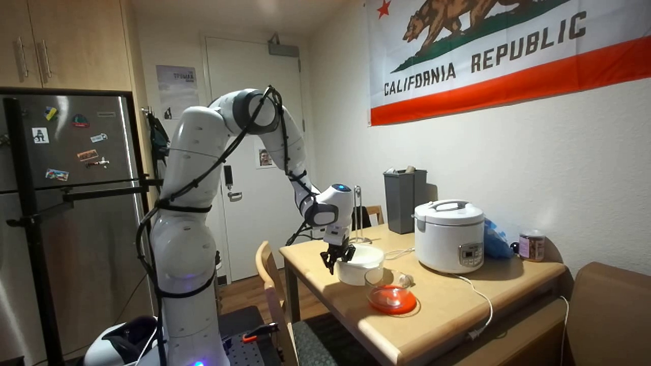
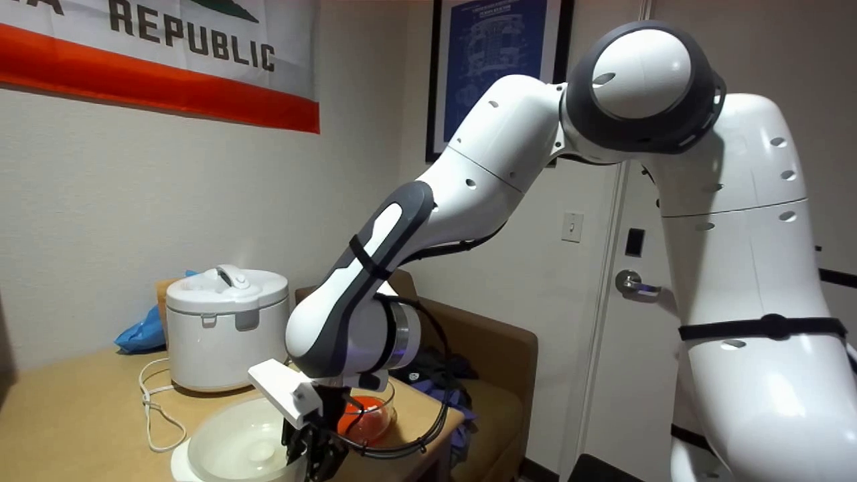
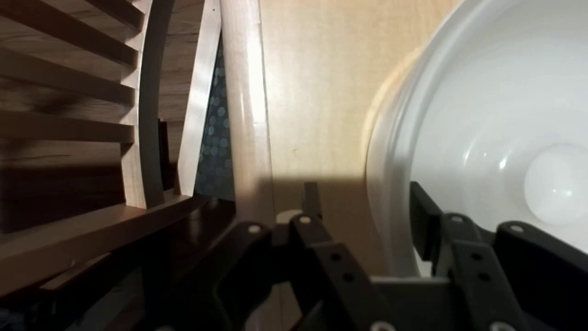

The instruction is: Move the bowl to the left

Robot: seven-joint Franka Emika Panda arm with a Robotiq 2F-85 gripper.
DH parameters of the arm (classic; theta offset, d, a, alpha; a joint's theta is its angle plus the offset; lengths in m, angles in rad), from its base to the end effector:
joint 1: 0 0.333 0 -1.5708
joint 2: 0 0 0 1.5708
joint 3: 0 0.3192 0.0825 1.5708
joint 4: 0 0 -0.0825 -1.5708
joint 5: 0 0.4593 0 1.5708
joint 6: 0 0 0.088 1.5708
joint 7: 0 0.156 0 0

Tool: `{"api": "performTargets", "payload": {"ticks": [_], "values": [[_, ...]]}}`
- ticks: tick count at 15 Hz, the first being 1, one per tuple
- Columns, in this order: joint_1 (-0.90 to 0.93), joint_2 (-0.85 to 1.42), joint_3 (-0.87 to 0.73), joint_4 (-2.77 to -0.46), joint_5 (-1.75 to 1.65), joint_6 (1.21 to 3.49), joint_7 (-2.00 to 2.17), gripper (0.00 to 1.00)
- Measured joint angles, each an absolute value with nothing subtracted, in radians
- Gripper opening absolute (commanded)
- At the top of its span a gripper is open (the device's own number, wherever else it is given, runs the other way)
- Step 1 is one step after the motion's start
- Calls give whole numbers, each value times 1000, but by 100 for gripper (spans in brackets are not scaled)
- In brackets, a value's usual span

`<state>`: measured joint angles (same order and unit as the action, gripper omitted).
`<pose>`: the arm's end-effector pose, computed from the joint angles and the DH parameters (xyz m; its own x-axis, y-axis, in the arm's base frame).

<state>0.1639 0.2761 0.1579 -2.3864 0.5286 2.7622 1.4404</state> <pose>0.5256 0.1695 0.1016 -0.0304 -0.9637 -0.2653 -0.9971 0.0476 -0.0589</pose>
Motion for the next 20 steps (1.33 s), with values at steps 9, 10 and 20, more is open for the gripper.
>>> {"api": "performTargets", "payload": {"ticks": [9, 10, 20], "values": [[235, 179, 163, -2486, 506, 2813, 1467, 100], [244, 149, 163, -2507, 490, 2826, 1485, 100], [251, -107, 180, -2662, 316, 2860, 1637, 100]]}}
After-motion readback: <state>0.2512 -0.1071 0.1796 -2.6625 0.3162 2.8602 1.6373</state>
